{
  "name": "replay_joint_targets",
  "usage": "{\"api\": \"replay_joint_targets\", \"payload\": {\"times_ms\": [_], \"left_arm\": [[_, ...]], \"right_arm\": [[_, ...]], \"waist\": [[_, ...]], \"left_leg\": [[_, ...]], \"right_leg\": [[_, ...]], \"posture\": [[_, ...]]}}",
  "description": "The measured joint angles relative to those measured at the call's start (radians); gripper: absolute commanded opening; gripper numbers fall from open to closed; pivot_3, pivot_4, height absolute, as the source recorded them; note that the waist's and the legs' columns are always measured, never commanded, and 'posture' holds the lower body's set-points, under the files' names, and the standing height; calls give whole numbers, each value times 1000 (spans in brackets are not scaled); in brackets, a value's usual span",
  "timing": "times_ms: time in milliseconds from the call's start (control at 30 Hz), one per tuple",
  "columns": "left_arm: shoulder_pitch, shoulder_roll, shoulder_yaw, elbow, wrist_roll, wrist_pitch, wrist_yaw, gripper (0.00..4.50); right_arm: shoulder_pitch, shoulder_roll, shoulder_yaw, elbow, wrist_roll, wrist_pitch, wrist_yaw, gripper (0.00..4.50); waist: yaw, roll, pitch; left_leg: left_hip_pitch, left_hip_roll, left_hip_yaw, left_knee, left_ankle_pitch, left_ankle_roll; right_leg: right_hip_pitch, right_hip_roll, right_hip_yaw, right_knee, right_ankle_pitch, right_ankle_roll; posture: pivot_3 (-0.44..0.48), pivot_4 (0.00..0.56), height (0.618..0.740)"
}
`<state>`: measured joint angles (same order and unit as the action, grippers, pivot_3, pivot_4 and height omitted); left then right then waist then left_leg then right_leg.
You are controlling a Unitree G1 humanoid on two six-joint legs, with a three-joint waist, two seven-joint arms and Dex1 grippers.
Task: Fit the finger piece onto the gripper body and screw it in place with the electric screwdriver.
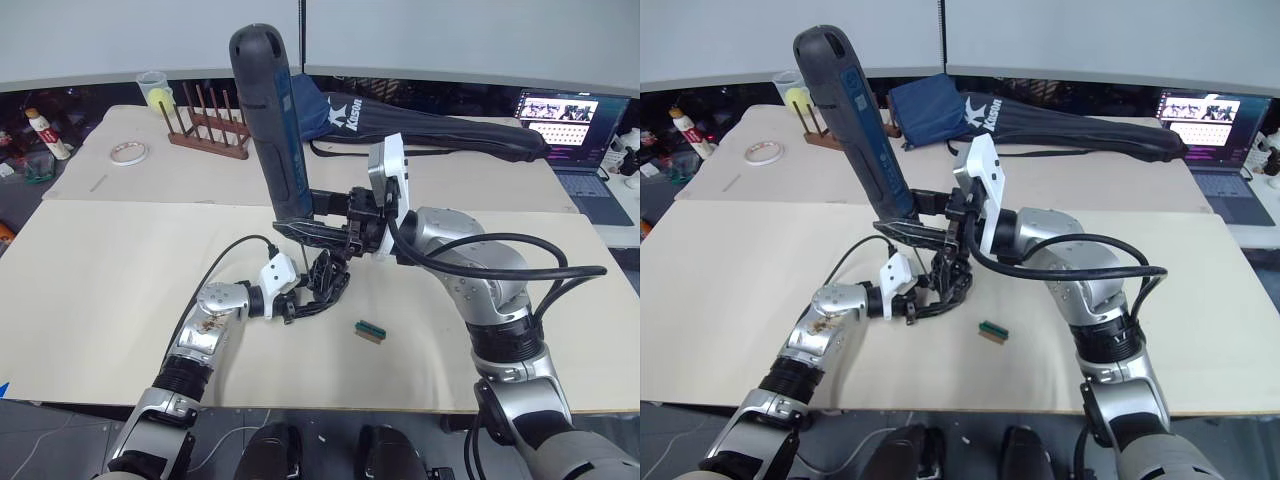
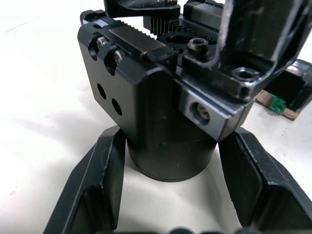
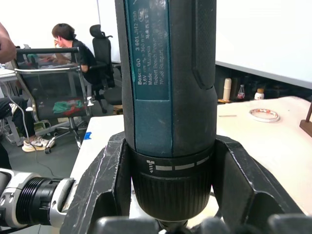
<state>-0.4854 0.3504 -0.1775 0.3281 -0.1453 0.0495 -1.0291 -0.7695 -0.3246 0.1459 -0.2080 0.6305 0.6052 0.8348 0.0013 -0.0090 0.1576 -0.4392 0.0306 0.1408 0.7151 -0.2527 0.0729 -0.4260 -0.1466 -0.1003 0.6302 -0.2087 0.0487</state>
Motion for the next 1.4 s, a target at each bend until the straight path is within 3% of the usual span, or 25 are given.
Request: {"api": "replay_joint_targets", "payload": {"times_ms": [1400], "left_arm": [[1, 1, -1, -16, 1, 23, 16, 2302]], "right_arm": [[34, 22, 9, 3, -97, -75, 58, 1931]], "waist": [[-3, 0, 0]], "left_leg": [[0, 0, 0, 0, 0, 0]], "right_leg": [[0, 0, 0, 0, 0, 0]], "posture": [[0, 150, 730]]}}
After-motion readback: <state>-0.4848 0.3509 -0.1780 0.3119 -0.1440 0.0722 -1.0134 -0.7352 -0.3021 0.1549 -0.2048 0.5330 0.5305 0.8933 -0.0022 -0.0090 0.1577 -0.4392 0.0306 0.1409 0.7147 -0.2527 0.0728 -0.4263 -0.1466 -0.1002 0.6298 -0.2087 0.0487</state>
